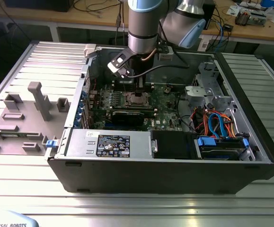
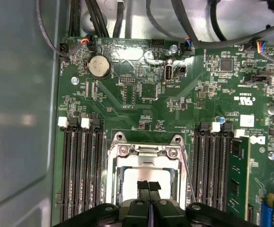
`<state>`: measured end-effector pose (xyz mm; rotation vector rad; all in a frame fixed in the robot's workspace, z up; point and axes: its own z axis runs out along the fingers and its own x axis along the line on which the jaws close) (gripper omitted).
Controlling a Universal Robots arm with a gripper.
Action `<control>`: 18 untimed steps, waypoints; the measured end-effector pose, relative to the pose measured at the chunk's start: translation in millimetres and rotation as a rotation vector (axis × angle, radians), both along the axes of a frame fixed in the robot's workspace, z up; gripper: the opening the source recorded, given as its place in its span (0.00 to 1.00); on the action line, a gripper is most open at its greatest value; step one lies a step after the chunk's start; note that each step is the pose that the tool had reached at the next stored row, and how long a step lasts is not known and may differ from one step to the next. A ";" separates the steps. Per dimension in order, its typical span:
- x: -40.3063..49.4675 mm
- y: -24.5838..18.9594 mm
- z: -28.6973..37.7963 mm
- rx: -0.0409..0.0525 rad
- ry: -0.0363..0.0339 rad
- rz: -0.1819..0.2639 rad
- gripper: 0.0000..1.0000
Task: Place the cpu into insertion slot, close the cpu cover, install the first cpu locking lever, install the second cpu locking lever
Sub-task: 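Install the first cpu locking lever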
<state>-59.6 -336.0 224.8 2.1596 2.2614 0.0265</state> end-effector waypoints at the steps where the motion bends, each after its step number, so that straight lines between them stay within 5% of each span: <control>1: 0.0 0.0 2.6 0.0000 0.0001 0.000 0.11; 8: 0.0 0.0 20.9 0.0000 0.0000 0.000 0.11; 18: 0.0 0.0 35.8 0.0000 0.0000 0.000 0.11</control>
